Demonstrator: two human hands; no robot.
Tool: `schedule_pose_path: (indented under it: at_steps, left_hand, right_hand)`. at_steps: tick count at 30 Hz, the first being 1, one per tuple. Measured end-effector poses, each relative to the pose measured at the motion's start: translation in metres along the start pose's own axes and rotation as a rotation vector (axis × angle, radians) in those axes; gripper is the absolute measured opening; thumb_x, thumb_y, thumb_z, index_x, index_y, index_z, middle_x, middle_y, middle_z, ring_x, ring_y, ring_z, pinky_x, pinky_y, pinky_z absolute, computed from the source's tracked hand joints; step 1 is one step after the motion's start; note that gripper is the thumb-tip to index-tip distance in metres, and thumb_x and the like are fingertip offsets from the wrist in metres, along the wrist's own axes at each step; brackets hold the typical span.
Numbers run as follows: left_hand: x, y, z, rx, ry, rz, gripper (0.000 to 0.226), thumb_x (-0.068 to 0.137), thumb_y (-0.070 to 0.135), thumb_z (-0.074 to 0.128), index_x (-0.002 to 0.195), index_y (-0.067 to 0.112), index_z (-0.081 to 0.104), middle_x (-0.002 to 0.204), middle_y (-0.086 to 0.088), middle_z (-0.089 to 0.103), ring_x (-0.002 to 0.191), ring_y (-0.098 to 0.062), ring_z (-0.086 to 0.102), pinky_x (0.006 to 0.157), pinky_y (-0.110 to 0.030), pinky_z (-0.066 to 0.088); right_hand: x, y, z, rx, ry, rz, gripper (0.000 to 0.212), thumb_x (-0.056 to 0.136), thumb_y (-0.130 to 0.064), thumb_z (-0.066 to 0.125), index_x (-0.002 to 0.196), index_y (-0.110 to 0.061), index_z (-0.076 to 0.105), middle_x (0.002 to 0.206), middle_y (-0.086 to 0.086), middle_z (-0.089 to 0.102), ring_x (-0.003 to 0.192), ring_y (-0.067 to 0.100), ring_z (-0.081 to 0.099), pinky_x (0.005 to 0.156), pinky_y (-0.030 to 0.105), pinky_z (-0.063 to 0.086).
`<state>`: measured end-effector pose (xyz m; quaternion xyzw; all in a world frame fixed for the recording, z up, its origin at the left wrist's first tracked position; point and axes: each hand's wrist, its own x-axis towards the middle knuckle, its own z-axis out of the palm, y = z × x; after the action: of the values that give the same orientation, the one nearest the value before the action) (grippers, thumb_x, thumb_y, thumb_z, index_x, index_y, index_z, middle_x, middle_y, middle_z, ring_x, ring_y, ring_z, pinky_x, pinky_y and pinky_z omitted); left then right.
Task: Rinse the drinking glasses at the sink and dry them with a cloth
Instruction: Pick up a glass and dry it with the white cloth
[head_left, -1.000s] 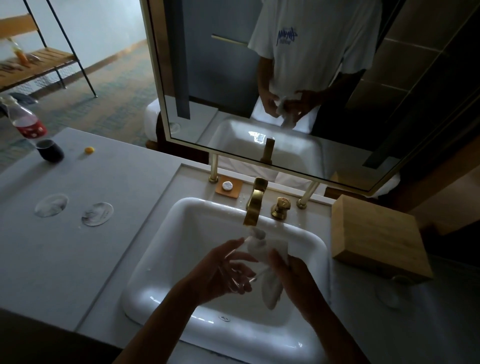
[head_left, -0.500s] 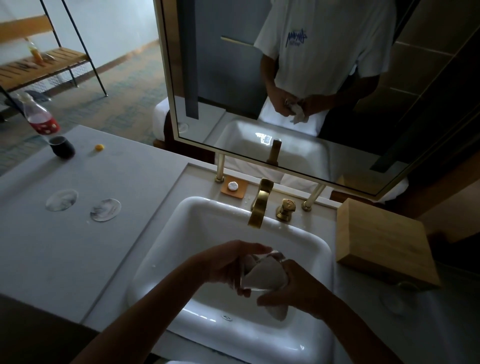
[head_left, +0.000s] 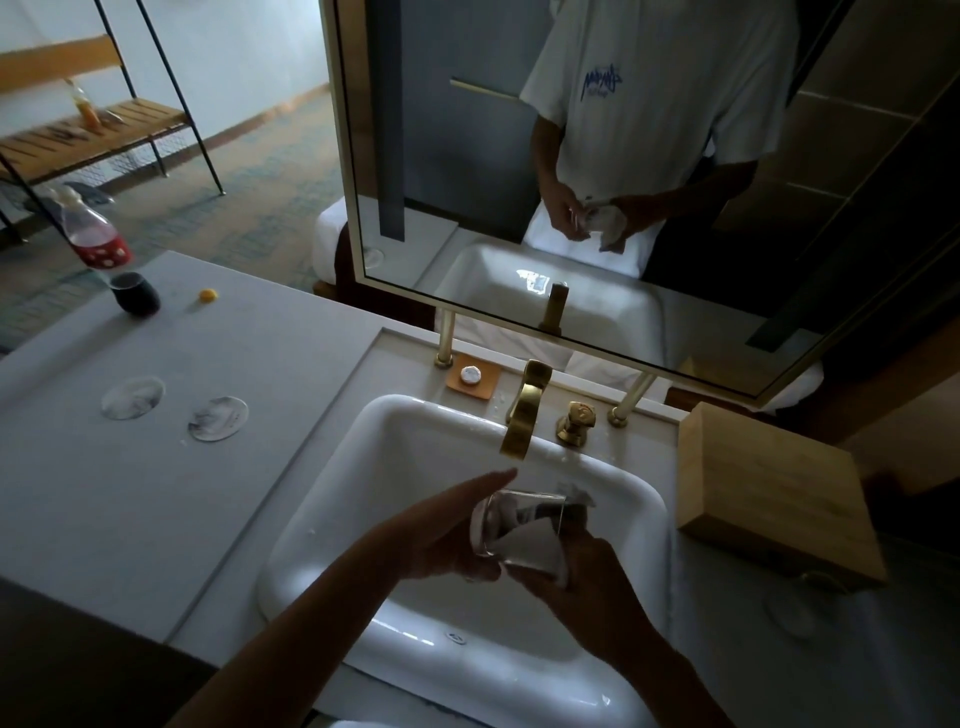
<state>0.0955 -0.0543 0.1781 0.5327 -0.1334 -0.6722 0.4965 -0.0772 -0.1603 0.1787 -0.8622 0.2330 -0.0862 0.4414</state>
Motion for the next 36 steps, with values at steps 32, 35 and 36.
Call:
schedule_pose_path:
  at_steps: [32, 35, 36]
  left_hand:
    - [0.006, -0.038, 0.013, 0.808, 0.453, 0.679, 0.036, 0.092, 0.057, 0.044, 0.096, 0.024, 0.058, 0.079, 0.003, 0.063, 0.07, -0.009, 0.061, 0.06, -0.032, 0.05]
    - [0.001, -0.029, 0.018, 0.542, 0.353, 0.473, 0.026, 0.101, 0.046, 0.049, 0.097, 0.022, 0.059, 0.082, -0.002, 0.06, 0.06, -0.012, 0.057, 0.045, -0.024, 0.045]
    - [-0.002, -0.025, 0.02, 0.425, 0.309, 0.346, 0.028, 0.102, 0.045, 0.047, 0.095, 0.02, 0.059, 0.081, -0.006, 0.059, 0.054, -0.013, 0.054, 0.042, -0.023, 0.039]
  right_hand:
    - [-0.009, -0.008, 0.013, 1.013, -0.135, 0.499, 0.046, 0.057, -0.003, 0.086, 0.101, 0.001, 0.074, 0.094, 0.023, 0.072, 0.083, 0.03, 0.068, 0.088, 0.057, 0.055]
    - [-0.012, 0.001, 0.021, 0.595, -0.014, 0.438, 0.022, 0.068, -0.002, 0.084, 0.088, -0.011, 0.078, 0.08, 0.007, 0.076, 0.071, 0.013, 0.071, 0.076, 0.044, 0.055]
    - [-0.014, 0.004, 0.023, 0.425, 0.041, 0.36, 0.029, 0.069, -0.005, 0.085, 0.095, -0.014, 0.074, 0.081, 0.0, 0.076, 0.072, 0.004, 0.071, 0.073, 0.032, 0.056]
